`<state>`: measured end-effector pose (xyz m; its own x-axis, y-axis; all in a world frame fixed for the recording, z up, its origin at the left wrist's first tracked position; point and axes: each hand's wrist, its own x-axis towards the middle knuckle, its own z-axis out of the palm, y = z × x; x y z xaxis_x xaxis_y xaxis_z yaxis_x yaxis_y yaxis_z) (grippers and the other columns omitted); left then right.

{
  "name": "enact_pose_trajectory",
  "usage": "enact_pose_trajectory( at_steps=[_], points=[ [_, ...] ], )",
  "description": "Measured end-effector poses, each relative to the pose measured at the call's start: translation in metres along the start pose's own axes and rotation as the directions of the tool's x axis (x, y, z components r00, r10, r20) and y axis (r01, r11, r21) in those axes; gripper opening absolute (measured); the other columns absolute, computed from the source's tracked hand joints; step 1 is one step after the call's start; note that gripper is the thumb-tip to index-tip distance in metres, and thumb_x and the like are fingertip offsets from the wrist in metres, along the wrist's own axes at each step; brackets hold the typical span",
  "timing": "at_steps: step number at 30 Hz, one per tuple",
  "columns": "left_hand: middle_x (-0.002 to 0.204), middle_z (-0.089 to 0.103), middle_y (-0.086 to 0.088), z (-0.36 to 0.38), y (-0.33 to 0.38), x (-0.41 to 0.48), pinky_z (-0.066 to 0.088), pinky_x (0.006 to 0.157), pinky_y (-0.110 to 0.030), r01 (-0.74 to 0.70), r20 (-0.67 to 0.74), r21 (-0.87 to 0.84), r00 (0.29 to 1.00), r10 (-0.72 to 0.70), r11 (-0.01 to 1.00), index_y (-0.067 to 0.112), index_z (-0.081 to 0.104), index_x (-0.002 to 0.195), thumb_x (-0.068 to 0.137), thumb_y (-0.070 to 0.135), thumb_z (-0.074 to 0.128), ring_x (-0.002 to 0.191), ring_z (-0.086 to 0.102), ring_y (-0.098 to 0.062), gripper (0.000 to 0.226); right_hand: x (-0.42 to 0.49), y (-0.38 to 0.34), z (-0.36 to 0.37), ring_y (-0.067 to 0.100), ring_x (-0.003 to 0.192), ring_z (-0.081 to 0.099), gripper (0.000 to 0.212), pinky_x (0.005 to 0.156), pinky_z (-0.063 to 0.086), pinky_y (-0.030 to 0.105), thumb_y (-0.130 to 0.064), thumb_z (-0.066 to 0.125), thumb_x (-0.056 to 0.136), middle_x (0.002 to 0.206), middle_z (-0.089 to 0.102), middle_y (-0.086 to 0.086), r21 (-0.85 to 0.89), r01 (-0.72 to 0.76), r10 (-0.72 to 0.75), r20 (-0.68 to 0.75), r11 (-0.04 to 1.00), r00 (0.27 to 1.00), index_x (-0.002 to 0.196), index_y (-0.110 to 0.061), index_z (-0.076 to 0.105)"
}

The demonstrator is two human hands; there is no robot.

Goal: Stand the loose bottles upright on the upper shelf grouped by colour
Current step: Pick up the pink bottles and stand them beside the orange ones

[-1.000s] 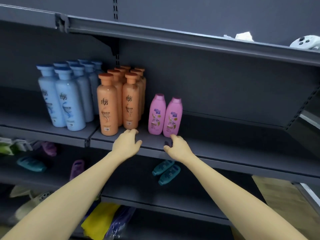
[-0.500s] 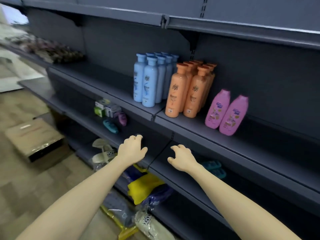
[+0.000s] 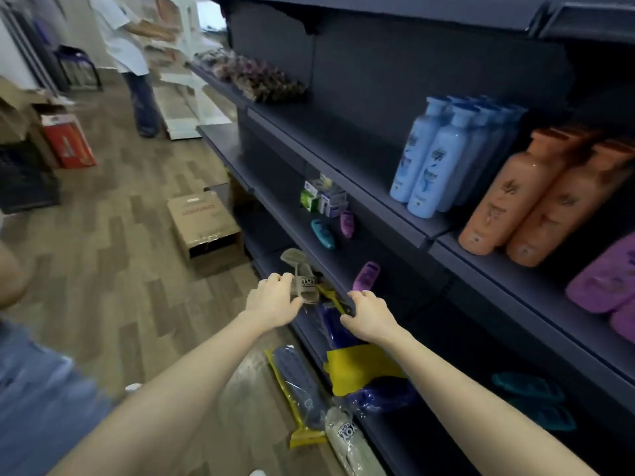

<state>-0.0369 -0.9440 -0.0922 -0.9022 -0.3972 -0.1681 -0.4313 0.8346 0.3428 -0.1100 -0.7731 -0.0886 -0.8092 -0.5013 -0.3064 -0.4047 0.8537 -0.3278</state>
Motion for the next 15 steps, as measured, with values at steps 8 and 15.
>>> enact_pose_trajectory(
  at_steps=[8,15],
  points=[
    [0.136,0.043,-0.01,-0.009,-0.039,0.042,0.041,0.097,-0.041,0.07,0.026,-0.001,0.997,-0.07,0.998,0.016,0.037,0.136,0.093,0.039,0.046,0.124,0.043,-0.031,0.049,0.062,-0.036,0.007,0.036,0.13,0.037,0.053,0.106,0.036,0.043,-0.03,0.051,0.091,0.142,0.039,0.014,-0.016,0.027,-0.026,0.061,0.999,0.998,0.139,-0.012,0.038],
    [0.135,0.043,-0.009,-0.016,-0.062,0.092,0.042,0.094,-0.041,0.069,0.058,0.0,0.996,-0.069,0.998,0.017,0.036,0.137,0.094,0.037,0.045,0.123,0.043,-0.03,0.048,0.116,-0.053,0.006,0.036,0.13,0.036,0.056,0.105,0.037,0.044,-0.029,0.05,0.091,0.144,0.037,0.012,-0.015,-0.007,0.008,0.091,1.0,0.996,0.143,-0.014,0.034]
  ],
)
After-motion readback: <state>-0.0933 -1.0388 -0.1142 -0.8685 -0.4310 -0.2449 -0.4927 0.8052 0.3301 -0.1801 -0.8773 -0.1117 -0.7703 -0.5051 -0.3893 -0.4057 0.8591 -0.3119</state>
